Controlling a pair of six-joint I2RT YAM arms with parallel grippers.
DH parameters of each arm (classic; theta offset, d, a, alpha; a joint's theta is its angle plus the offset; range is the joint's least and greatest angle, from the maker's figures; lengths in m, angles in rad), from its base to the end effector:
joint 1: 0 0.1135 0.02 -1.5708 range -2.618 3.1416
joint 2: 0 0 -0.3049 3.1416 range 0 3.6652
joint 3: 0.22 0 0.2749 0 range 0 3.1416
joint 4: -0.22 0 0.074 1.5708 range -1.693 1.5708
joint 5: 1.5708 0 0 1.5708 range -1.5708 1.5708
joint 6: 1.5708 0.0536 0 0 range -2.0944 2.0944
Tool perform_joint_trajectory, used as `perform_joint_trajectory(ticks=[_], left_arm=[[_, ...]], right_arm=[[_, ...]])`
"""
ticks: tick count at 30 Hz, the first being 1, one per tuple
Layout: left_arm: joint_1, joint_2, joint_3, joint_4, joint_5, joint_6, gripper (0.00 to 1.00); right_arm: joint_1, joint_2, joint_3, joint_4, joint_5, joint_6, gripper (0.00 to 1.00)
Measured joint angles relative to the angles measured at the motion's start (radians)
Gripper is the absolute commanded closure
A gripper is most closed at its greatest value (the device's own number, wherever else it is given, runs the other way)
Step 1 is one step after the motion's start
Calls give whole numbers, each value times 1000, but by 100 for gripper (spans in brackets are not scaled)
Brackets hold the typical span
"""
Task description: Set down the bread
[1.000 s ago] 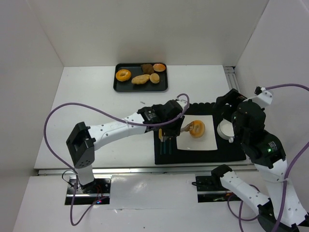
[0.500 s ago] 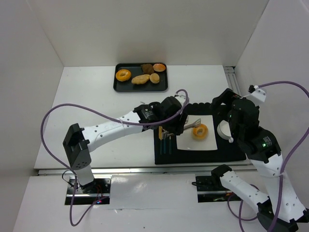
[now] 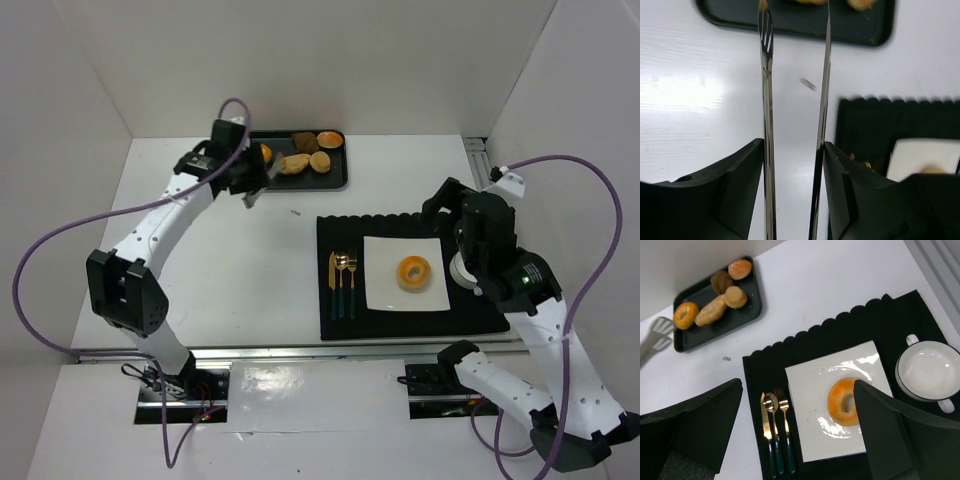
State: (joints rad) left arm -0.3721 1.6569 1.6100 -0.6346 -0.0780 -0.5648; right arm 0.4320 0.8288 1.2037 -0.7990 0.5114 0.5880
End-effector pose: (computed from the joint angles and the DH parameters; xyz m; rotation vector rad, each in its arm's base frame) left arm 0.3890 -0.1474 0.3843 -0.2618 2.2680 -0.4116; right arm 0.1487 0.0397 0.4426 0.4713 1.8834 0.1667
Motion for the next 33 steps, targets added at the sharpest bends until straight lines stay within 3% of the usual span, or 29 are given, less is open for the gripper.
perform_joint_trajectory(ticks=[4, 9, 17, 33], left_arm=[[164, 67, 43, -1, 21, -52, 38], [250, 204, 129, 23, 98, -119, 37], [286, 348, 195, 37, 174, -177, 37], [299, 498, 311, 70, 181, -259, 34]], right_arm=[[0, 49, -25, 37, -26, -18, 1], [0, 98, -36, 71, -42, -32, 1], [0, 129, -40, 102, -53, -40, 1], [0, 195, -40, 105, -29, -58, 1]])
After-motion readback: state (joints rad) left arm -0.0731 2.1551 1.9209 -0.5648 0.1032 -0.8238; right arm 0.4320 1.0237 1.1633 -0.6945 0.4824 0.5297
